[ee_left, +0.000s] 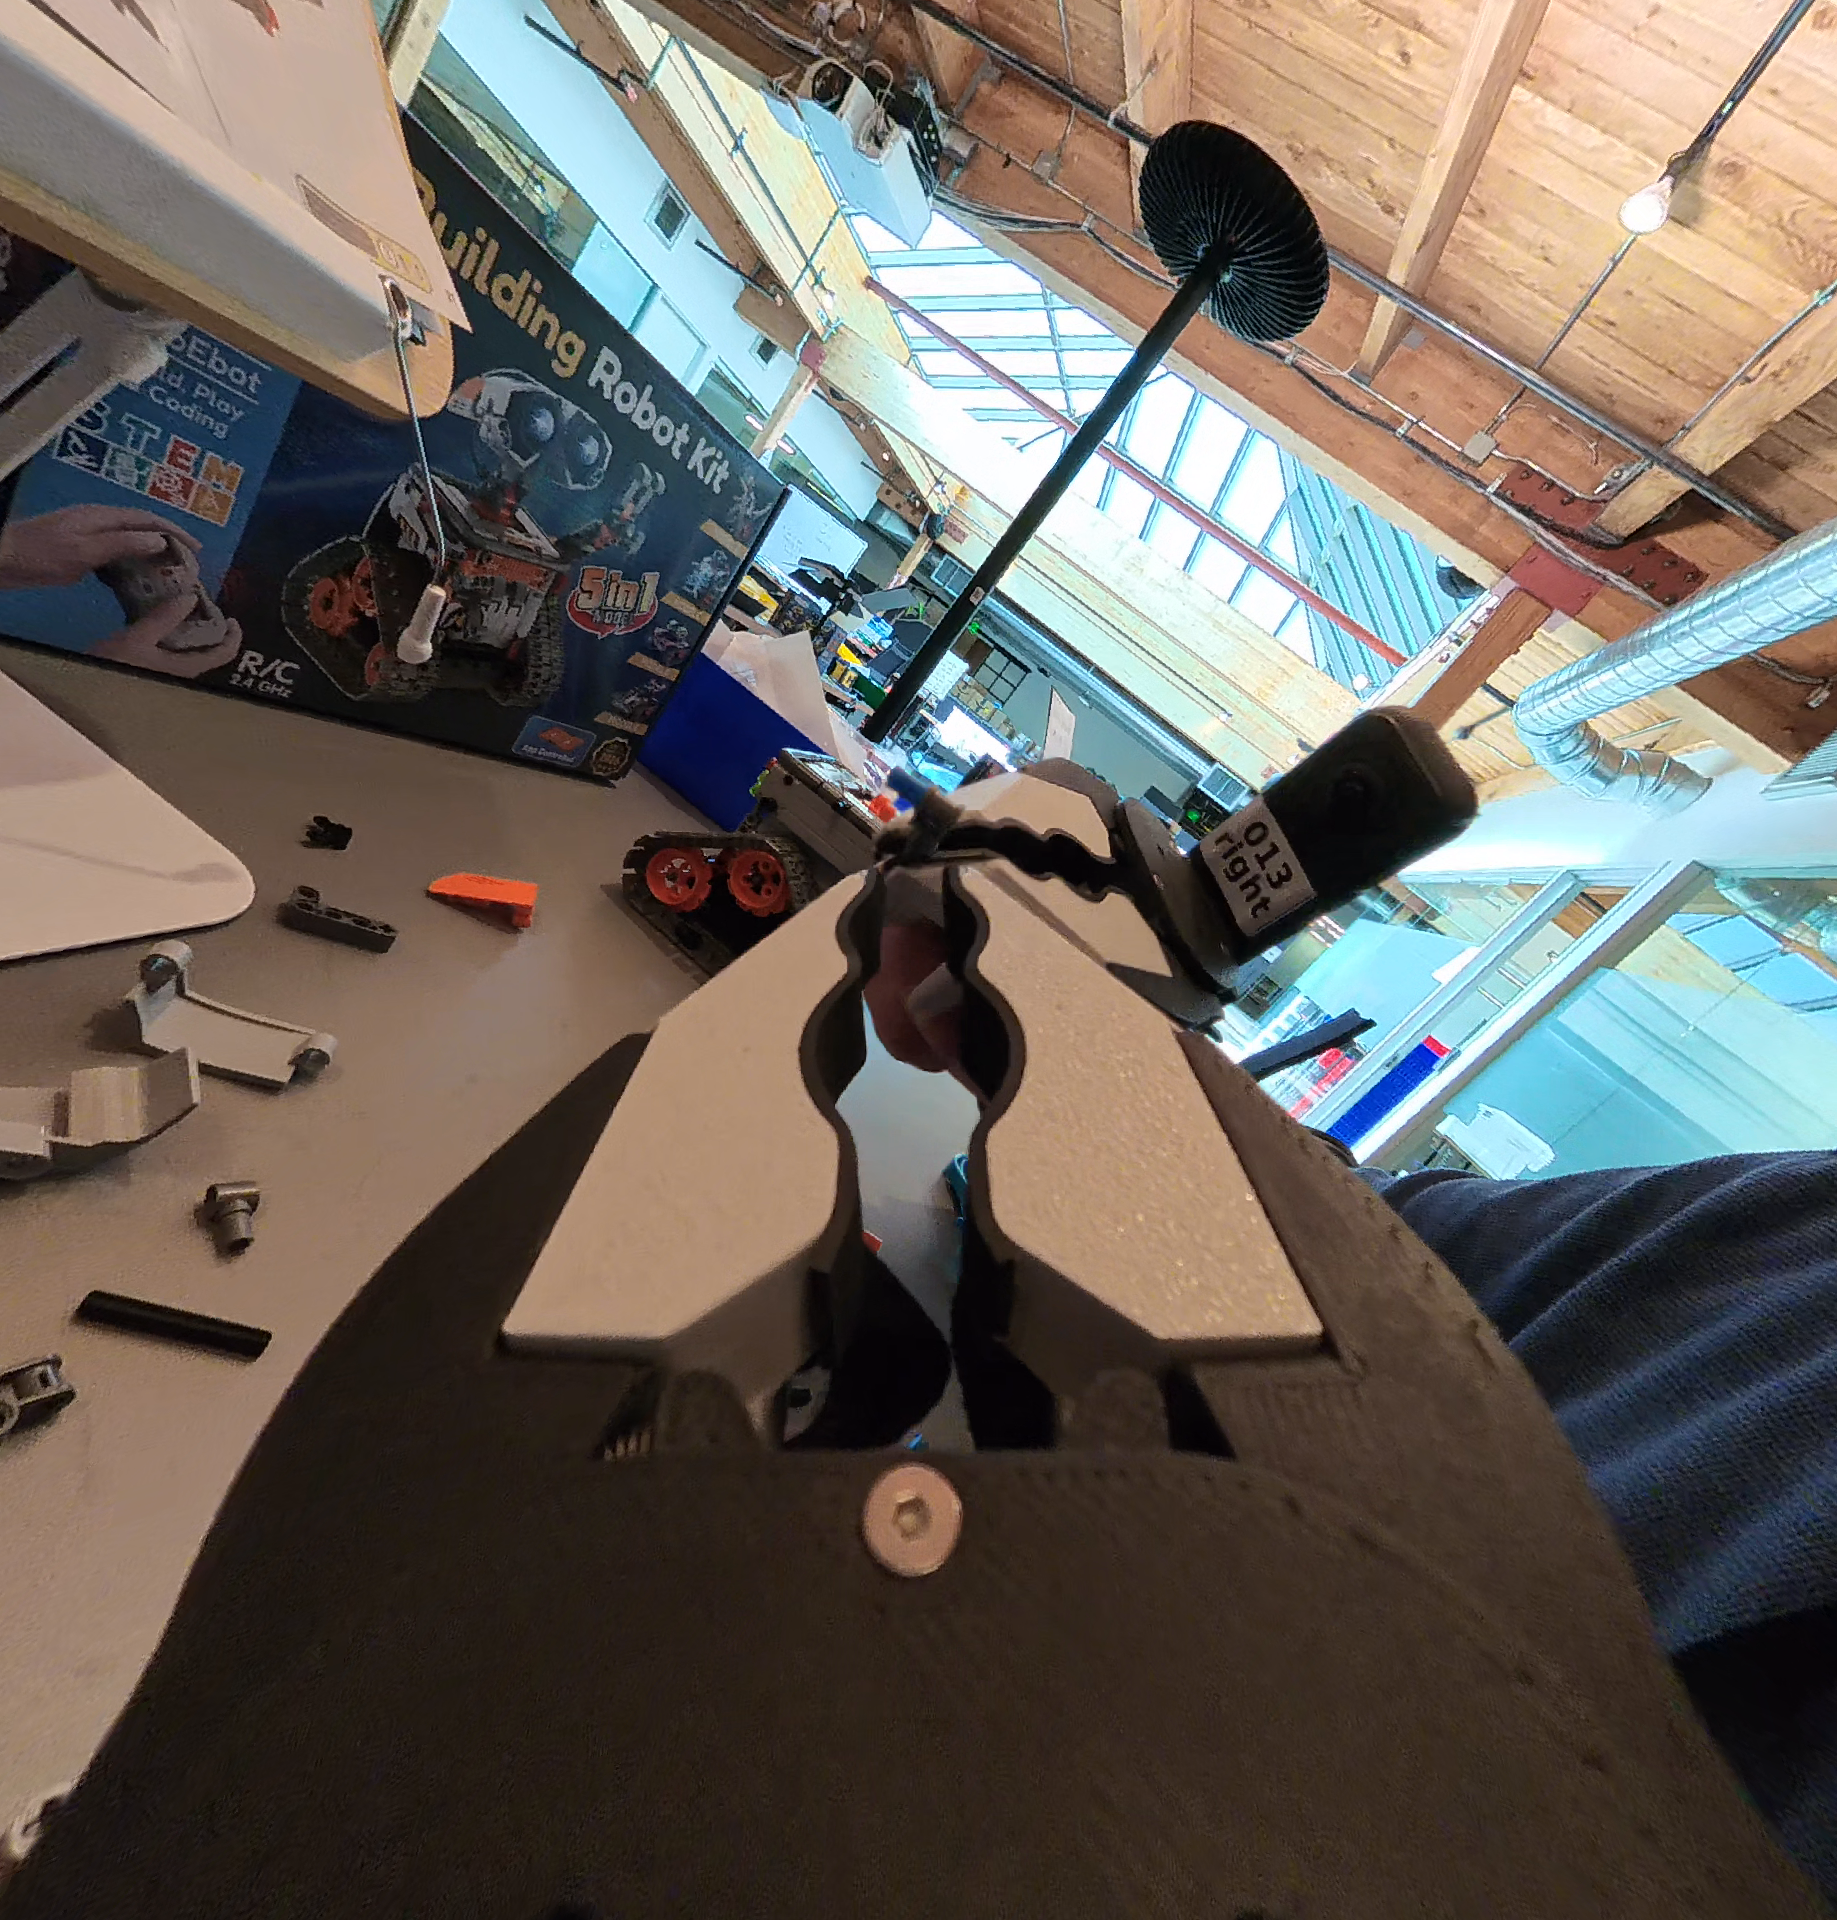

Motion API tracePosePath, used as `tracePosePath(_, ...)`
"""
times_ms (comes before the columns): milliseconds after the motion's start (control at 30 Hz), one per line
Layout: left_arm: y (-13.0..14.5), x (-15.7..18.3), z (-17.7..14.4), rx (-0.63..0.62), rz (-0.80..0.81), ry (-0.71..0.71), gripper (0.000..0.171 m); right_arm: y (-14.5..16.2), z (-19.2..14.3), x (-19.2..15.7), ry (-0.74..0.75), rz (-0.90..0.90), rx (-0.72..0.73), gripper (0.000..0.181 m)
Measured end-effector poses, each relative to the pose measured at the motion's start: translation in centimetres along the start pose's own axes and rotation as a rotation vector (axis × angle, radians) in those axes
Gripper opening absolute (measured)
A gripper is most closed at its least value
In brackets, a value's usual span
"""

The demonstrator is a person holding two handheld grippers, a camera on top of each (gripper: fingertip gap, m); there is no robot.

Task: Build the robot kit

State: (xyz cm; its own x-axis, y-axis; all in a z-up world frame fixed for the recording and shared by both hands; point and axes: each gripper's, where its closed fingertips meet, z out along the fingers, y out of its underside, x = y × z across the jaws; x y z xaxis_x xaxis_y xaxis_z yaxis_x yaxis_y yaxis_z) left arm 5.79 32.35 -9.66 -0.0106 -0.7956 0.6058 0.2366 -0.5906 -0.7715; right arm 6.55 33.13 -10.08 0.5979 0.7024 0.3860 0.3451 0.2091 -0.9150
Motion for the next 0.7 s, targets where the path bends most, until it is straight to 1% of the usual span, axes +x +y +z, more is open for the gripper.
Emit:
tracePosePath(167, -0.2, -0.1, -0.1, 0.006, 0.057, -0.027, 0.009, 0.1, -0.2, -0.1, -0.025, 0.011, -0.011, 0.001)
tracePosePath(333, -0.5, -0.4, -0.2, 0.006, 0.190, -0.106, 0.012, 0.0, -0.8, 0.0, -0.104, 0.091, -0.008, 0.000)
tracePosePath(433, -0.5, -0.4, -0.2, -0.013, 0.324, -0.155, 0.013, 0.1, -1.3, -0.4, -0.204, 0.194, -0.002, 0.001)
tracePosePath(567, 0.0, -0.3, 0.1, -0.061, 0.456, -0.187, 0.018, 0.6, -1.9, -0.7, -0.330, 0.326, 0.013, 0.001)
tracePosePath(700, 0.9, -0.1, 0.6, -0.133, 0.626, -0.209, 0.024, 1.2, -2.7, -1.9, -0.480, 0.389, 0.014, 0.001)
